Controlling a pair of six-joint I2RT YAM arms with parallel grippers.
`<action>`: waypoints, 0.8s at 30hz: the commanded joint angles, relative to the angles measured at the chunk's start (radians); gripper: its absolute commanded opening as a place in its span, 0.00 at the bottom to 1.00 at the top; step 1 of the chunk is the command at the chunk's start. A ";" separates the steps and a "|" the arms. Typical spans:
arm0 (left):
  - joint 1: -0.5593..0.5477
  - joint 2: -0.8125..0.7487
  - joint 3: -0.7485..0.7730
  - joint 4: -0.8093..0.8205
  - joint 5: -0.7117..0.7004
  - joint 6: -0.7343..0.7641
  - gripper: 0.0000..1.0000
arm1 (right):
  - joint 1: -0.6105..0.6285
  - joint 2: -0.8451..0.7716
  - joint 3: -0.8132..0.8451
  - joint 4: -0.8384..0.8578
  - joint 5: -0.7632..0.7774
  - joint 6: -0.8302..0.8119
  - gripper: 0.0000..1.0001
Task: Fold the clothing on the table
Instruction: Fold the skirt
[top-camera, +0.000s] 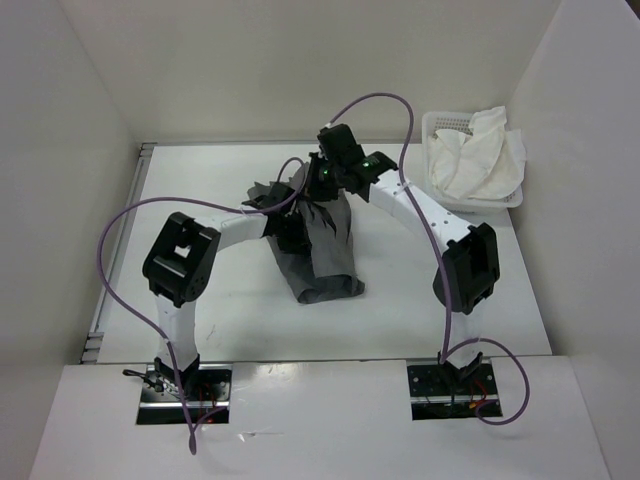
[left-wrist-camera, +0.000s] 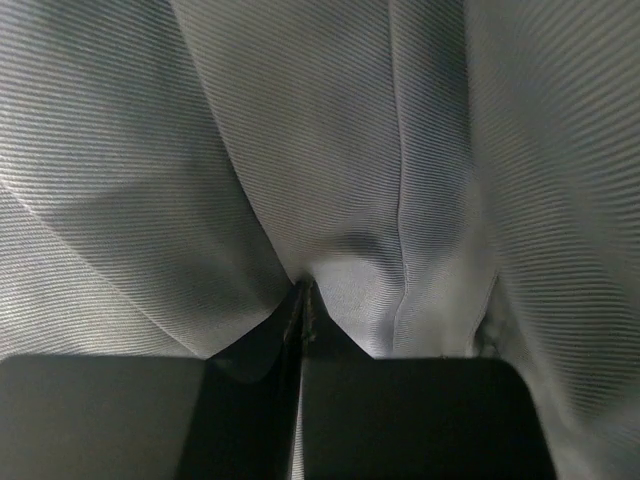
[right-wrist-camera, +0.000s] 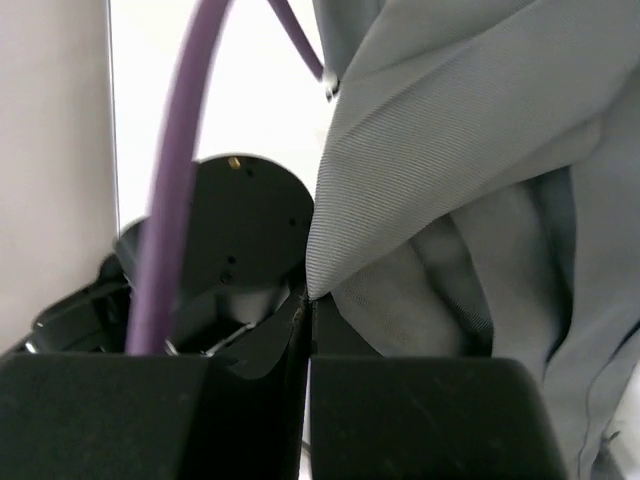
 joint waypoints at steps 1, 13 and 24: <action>-0.003 0.008 0.009 0.017 -0.008 -0.006 0.00 | 0.037 0.014 -0.008 0.098 -0.065 0.043 0.00; 0.075 -0.204 0.043 -0.138 -0.120 0.036 0.00 | 0.081 0.034 -0.017 0.141 -0.088 0.033 0.00; 0.181 -0.296 0.020 -0.183 -0.160 0.065 0.00 | 0.081 -0.005 -0.050 0.180 -0.091 0.031 0.00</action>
